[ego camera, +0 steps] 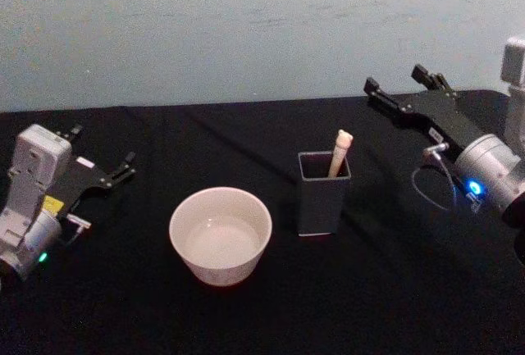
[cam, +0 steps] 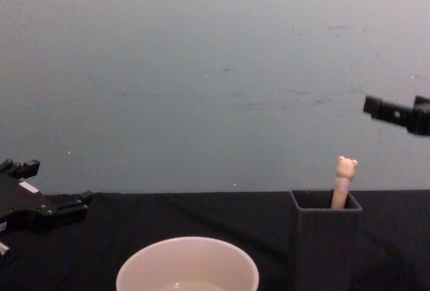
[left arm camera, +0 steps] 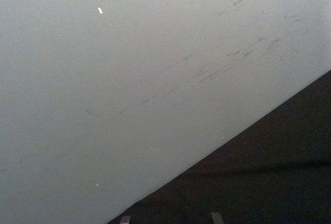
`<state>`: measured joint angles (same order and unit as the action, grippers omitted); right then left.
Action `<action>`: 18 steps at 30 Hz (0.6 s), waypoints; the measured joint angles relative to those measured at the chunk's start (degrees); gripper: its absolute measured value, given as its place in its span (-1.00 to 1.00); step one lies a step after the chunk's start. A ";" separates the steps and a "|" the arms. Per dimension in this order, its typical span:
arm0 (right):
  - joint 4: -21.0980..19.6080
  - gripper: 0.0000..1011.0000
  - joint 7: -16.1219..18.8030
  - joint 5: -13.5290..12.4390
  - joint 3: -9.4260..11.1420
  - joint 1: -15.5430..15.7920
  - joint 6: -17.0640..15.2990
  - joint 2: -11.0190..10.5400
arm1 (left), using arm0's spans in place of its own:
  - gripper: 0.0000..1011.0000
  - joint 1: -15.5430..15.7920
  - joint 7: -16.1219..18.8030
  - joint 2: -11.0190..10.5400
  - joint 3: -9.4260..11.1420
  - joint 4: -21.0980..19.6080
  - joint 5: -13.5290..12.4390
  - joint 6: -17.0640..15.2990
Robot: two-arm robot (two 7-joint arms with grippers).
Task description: Pick up the stirring spoon with one hand, stir inside the cup, then place it back in its original position.
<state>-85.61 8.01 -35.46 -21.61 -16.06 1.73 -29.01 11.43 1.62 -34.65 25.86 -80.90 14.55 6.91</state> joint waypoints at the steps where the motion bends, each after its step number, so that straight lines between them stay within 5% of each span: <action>1: 0.35 0.98 -0.80 1.04 -0.16 0.05 0.14 0.14 | 0.98 0.00 0.00 0.00 0.00 0.00 0.00 0.00; 5: 2.81 0.98 -3.98 5.93 -1.37 0.66 0.26 0.63 | 0.98 0.00 0.00 0.00 0.00 0.00 0.00 0.00; 10: 5.70 0.98 -5.19 9.03 -2.50 1.71 -0.50 1.04 | 0.98 0.00 0.00 0.00 0.00 0.00 0.00 0.00; 18: 8.19 0.98 -4.67 11.15 -3.18 2.41 -0.55 1.87 | 0.98 0.00 0.00 0.00 0.00 0.00 0.00 0.00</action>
<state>-77.42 3.34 -24.32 -24.79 -13.65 1.18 -27.15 11.43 1.62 -34.65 25.86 -80.90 14.55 6.91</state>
